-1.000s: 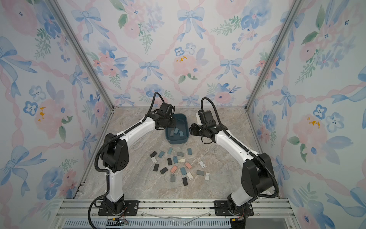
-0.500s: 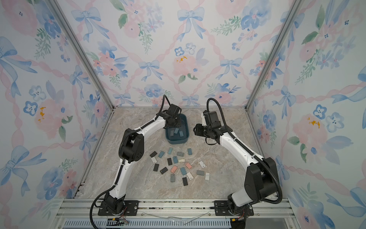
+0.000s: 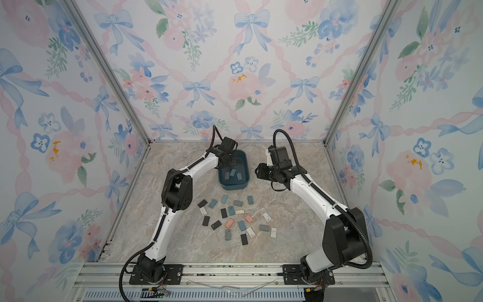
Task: Put the eraser in the storage box
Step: Place the eraser in the storage box.
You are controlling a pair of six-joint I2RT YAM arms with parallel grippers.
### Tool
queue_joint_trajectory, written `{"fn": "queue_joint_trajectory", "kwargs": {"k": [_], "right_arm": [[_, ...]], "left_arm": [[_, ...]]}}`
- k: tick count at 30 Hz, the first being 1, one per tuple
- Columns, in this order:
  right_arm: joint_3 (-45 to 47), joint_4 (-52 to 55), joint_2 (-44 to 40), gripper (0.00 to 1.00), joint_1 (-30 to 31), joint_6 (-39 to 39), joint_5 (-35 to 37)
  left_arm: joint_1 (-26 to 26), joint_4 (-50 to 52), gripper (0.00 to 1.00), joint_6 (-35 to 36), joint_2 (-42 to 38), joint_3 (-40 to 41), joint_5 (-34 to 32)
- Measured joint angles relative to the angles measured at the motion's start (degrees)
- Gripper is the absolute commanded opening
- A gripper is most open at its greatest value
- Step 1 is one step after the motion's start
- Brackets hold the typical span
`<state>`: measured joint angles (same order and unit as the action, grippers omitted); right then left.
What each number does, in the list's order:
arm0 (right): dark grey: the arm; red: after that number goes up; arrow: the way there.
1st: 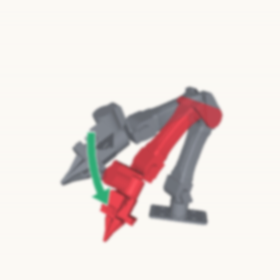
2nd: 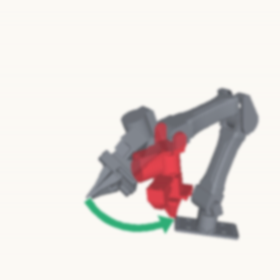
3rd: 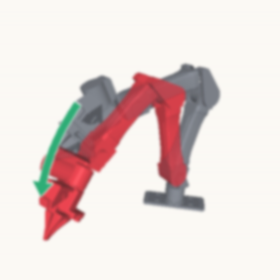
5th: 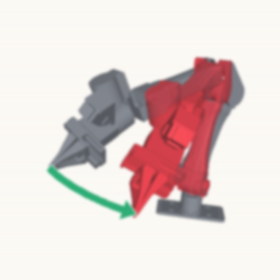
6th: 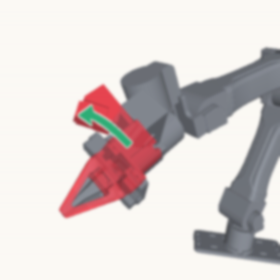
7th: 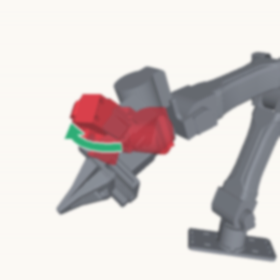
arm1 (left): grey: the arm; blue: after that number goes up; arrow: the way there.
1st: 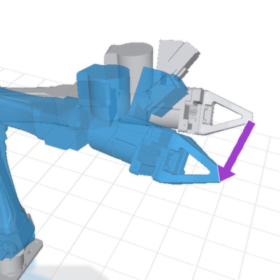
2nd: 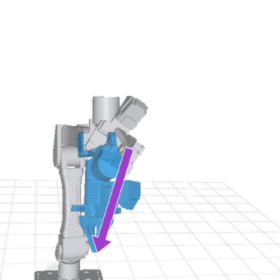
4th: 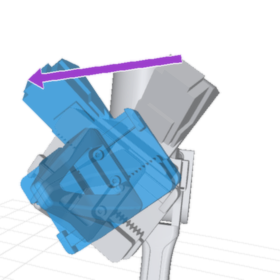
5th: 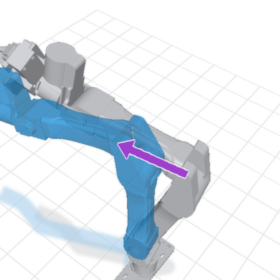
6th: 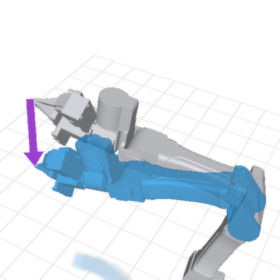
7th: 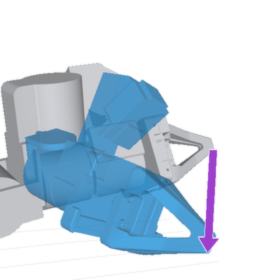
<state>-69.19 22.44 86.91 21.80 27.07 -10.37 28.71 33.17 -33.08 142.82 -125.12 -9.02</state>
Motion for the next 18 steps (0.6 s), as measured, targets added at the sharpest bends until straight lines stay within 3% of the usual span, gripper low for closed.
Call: {"fn": "queue_joint_trajectory", "kwargs": {"k": [4,10,18], "right_arm": [[0.0,0.0,0.1,0.45,0.0,0.2,-0.4],[0.0,0.0,0.1,0.45,0.0,0.5,-0.4],[0.0,0.0,0.1,0.45,0.0,0.5,-0.4]], "left_arm": [[-0.4,0.2,0.27,-0.2,1.4,-0.6,-0.2],[-0.5,0.2,0.47,-0.7,1.5,-1.2,0.1],[-0.5,0.2,0.54,-0.8,1.5,-1.2,0.1]]}}
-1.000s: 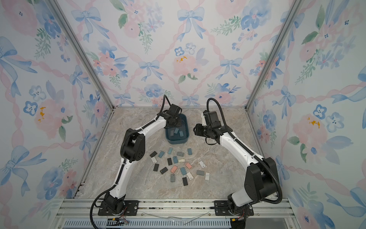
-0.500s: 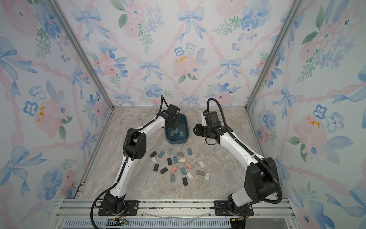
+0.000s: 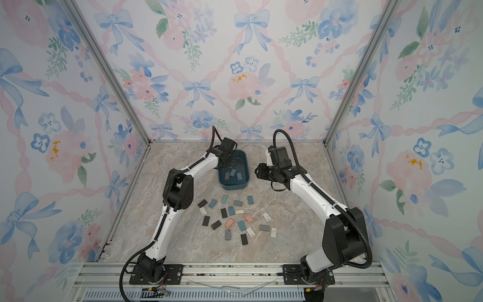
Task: Put the eraser in the storage box
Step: Place the eraser in the storage box, then pick up the eraser from the center of the board.
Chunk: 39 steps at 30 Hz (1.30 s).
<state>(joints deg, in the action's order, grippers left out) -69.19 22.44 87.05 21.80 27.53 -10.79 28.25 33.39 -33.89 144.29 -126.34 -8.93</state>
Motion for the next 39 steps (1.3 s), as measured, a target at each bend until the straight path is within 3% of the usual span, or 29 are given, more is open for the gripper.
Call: {"fn": "queue_joint_trajectory", "kwargs": {"k": [11,22,30,39], "right_arm": [[0.0,0.5,0.0,0.47,1.1,-0.3,0.0],[3.0,1.4,-0.1,0.53,3.8,-1.8,1.0],[3.9,2.0,2.2,0.59,6.6,-3.0,2.1],[3.9,2.7,9.3,0.6,9.4,-3.6,4.1]], "left_arm": [[1.5,0.3,0.54,0.5,-1.3,-0.5,0.0],[3.1,0.2,0.52,2.3,-15.8,1.3,1.1],[3.1,-0.6,0.52,4.4,-27.7,11.5,2.4],[3.1,-3.4,0.52,5.8,-40.9,30.1,2.8]]}}
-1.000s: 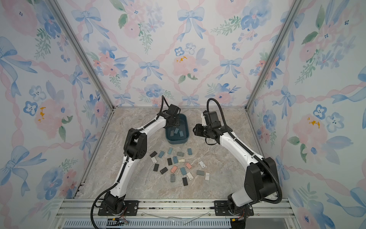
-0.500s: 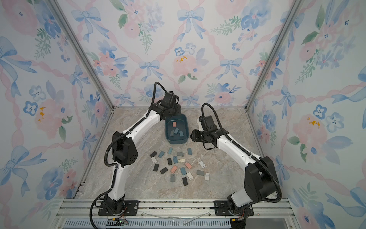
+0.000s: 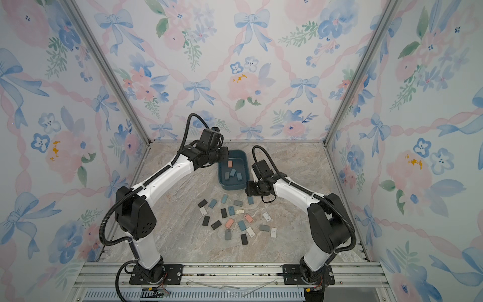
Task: Put the eraser in the storage box
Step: Pick up the eraser from the center of the board.
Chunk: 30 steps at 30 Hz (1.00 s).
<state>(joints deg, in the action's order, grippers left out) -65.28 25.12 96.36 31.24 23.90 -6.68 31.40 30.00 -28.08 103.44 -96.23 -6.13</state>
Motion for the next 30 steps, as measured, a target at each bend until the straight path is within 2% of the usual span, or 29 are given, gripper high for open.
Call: {"fn": "queue_joint_trajectory", "kwargs": {"k": [16,22,30], "right_arm": [[-0.3,1.3,8.5,0.6,2.3,-1.1,2.5],[-1.2,2.0,9.4,0.54,2.8,-2.0,3.8],[-3.4,4.6,11.0,0.47,4.0,-3.0,7.2]], "left_arm": [[0.1,-6.2,0.52,-1.4,-21.1,25.4,-2.3],[0.1,-6.9,0.52,-2.0,-24.7,28.5,-3.8],[0.1,-7.6,0.52,-2.2,-25.4,29.7,-4.6]]}}
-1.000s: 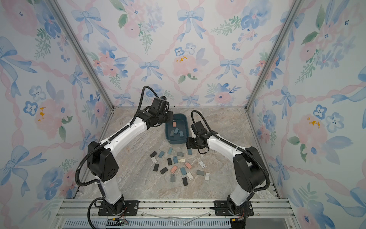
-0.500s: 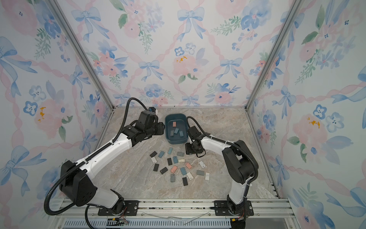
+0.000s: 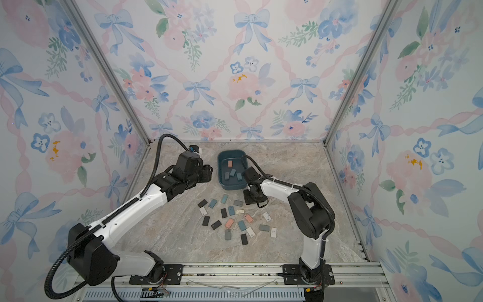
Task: Put the eraser in the storage box
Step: Pick up the eraser from the center of the board.
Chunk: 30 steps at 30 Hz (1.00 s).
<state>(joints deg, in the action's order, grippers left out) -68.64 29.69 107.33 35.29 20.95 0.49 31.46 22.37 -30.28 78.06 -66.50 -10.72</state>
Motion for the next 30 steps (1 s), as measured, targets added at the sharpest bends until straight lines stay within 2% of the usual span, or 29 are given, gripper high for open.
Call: {"fn": "queue_joint_trajectory", "kwargs": {"k": [10,21,30], "right_arm": [[-0.9,1.9,0.6,0.38,0.5,-0.7,2.0],[-1.9,3.3,1.2,0.21,0.8,-0.9,3.4],[-2.2,3.8,1.2,0.21,0.8,-0.9,3.4]], "left_arm": [[-0.1,0.0,0.51,-0.4,0.0,0.9,-0.3],[-0.8,0.0,0.51,-0.7,-0.5,2.7,-0.7],[-1.2,0.0,0.51,-1.5,-1.6,4.3,-1.1]]}}
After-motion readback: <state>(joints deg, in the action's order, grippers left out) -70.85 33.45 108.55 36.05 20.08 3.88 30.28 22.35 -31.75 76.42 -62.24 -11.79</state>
